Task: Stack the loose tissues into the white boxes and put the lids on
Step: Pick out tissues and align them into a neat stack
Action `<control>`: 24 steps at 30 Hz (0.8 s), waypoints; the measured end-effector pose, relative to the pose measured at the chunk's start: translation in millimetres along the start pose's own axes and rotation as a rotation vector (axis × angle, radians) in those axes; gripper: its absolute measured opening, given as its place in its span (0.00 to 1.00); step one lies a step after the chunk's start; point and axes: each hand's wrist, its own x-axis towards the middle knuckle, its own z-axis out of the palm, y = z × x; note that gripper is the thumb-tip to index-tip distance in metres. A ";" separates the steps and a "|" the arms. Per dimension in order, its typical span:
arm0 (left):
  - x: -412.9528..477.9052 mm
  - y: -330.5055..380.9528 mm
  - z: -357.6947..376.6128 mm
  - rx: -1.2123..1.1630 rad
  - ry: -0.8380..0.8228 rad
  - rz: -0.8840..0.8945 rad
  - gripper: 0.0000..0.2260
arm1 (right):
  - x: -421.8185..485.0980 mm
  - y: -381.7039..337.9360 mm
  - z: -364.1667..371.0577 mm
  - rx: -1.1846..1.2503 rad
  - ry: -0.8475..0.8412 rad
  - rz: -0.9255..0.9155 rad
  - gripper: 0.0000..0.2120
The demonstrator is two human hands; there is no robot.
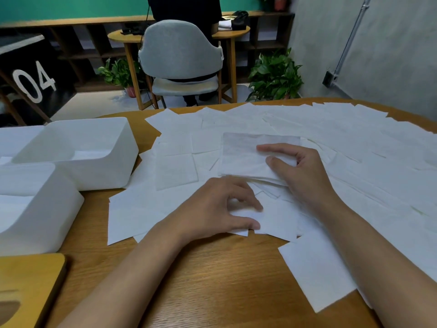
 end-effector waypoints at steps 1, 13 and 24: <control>0.2 0.6 -0.7 -0.001 0.002 0.002 0.12 | 0.2 -0.1 -0.2 -0.002 -0.001 -0.002 0.15; -2.3 1.5 -4.6 0.034 0.037 -0.021 0.05 | -0.5 -1.0 0.5 -0.033 -0.034 -0.003 0.15; 1.3 -0.4 -19.8 -0.313 0.441 -0.079 0.04 | -4.5 -9.0 -1.9 0.114 -0.156 0.029 0.28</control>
